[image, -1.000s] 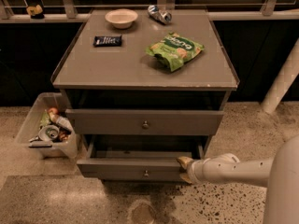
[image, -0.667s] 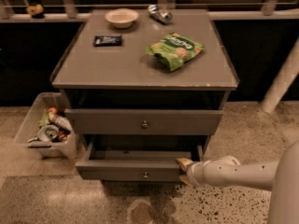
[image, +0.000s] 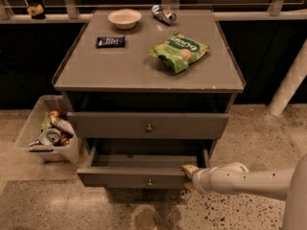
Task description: Open middle drawer
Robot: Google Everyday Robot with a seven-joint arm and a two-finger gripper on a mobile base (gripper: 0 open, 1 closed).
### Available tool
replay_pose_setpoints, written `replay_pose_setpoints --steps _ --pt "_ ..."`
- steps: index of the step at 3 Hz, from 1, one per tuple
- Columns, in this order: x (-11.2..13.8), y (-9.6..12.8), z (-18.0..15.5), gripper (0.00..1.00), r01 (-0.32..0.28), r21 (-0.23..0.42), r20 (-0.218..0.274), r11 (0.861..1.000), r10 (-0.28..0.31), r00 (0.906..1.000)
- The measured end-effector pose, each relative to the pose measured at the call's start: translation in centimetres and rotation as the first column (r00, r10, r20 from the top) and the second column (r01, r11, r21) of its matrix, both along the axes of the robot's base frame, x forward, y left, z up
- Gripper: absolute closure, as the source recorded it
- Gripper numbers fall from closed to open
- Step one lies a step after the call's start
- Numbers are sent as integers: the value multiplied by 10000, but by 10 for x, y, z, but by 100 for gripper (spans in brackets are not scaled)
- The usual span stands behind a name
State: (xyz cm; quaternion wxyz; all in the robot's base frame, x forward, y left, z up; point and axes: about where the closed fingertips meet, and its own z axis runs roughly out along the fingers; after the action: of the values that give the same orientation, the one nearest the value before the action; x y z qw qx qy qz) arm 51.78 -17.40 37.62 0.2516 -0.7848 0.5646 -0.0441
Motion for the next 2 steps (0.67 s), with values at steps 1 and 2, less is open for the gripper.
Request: replay_pose_setpoints --steps 1,2 --pt "0 0 4 100 0 0 0 10000 0 10000" --pt "-19 -1 2 100 18 131 -129 9999 -16 9999"
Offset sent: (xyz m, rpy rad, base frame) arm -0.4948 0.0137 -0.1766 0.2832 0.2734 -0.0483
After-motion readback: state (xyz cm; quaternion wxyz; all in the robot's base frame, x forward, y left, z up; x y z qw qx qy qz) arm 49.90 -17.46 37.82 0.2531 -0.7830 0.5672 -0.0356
